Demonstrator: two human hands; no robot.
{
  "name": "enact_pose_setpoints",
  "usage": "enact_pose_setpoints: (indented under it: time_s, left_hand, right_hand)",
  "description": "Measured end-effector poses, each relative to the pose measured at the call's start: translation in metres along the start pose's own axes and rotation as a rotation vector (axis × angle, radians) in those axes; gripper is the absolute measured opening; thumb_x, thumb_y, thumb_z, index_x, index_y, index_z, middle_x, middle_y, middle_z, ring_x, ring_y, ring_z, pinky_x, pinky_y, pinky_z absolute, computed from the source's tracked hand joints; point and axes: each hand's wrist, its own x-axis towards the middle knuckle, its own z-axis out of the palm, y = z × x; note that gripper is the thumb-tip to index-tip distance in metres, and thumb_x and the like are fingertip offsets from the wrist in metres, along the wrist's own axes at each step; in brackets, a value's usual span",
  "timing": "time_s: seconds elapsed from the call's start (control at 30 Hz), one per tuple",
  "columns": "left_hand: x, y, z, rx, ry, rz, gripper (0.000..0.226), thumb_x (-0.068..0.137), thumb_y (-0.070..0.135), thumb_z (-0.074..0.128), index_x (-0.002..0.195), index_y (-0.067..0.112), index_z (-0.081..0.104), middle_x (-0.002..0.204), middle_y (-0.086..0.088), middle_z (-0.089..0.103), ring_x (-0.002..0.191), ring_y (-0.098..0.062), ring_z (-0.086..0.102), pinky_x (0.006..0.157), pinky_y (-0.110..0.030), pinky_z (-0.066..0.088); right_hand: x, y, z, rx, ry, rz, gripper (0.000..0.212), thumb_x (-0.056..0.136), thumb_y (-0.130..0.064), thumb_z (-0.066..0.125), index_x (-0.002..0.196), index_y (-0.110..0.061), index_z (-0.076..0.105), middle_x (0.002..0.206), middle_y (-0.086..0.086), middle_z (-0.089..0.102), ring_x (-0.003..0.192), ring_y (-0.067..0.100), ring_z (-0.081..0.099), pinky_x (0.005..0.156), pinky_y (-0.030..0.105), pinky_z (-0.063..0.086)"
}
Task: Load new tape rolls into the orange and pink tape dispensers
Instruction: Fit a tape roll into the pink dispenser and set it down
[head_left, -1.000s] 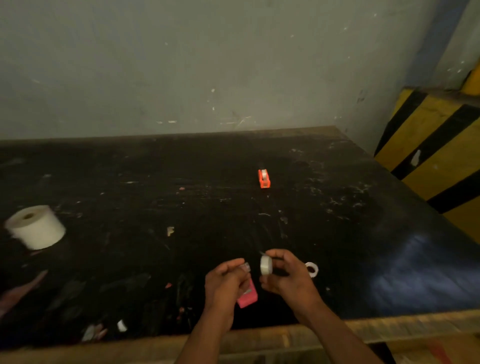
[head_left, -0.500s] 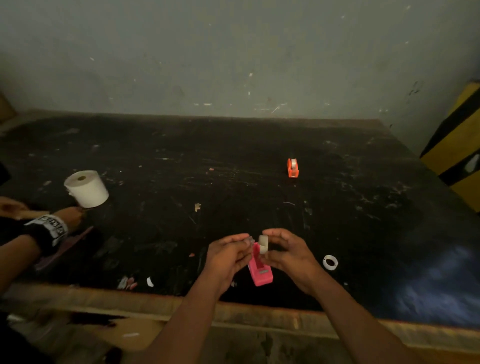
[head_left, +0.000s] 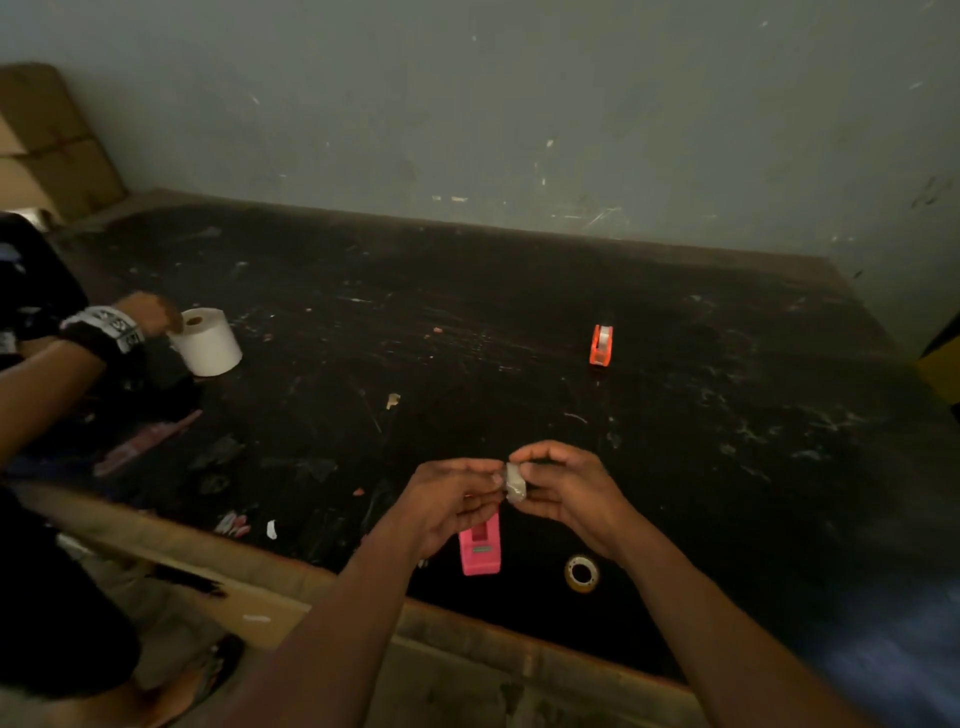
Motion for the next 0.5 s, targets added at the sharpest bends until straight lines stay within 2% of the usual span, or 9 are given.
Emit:
enact_pose_setpoints:
  time_s: [0.13, 0.27, 0.37, 0.5]
  left_hand:
    - [0.001, -0.013, 0.014, 0.023, 0.043, 0.021, 0.030, 0.085, 0.000, 0.067, 0.113, 0.010, 0.068, 0.106, -0.011, 0.076, 0.102, -0.023, 0.071, 0.089, -0.035, 0.057]
    - [-0.002, -0.023, 0.025, 0.034, 0.084, 0.035, 0.025, 0.086, -0.001, 0.067, 0.110, 0.007, 0.066, 0.109, -0.014, 0.072, 0.096, -0.023, 0.070, 0.082, -0.031, 0.058]
    - [-0.001, -0.026, 0.023, 0.031, 0.087, 0.041, 0.025, 0.086, -0.004, 0.066, 0.110, 0.003, 0.066, 0.110, -0.017, 0.072, 0.095, -0.024, 0.071, 0.081, -0.032, 0.059]
    - [0.001, -0.023, 0.015, 0.049, 0.127, 0.059, 0.030, 0.087, -0.008, 0.064, 0.116, -0.005, 0.063, 0.096, -0.014, 0.071, 0.085, -0.021, 0.071, 0.070, -0.028, 0.061]
  right_hand:
    - [-0.006, 0.000, -0.016, -0.016, 0.001, 0.050, 0.026, 0.092, -0.005, 0.061, 0.114, -0.017, 0.064, 0.111, 0.012, 0.071, 0.098, 0.024, 0.073, 0.088, 0.043, 0.059]
    - [-0.007, 0.009, -0.022, -0.064, -0.014, 0.049, 0.022, 0.090, -0.003, 0.063, 0.110, -0.010, 0.068, 0.114, 0.014, 0.069, 0.102, 0.023, 0.071, 0.079, 0.033, 0.060]
    - [-0.004, 0.011, -0.023, -0.065, -0.047, 0.051, 0.023, 0.089, -0.004, 0.065, 0.111, -0.009, 0.068, 0.114, 0.014, 0.069, 0.102, 0.023, 0.071, 0.079, 0.032, 0.060]
    - [0.001, 0.008, -0.019, -0.034, -0.085, 0.070, 0.024, 0.091, -0.006, 0.062, 0.115, -0.008, 0.067, 0.115, 0.012, 0.070, 0.102, 0.021, 0.071, 0.084, 0.034, 0.059]
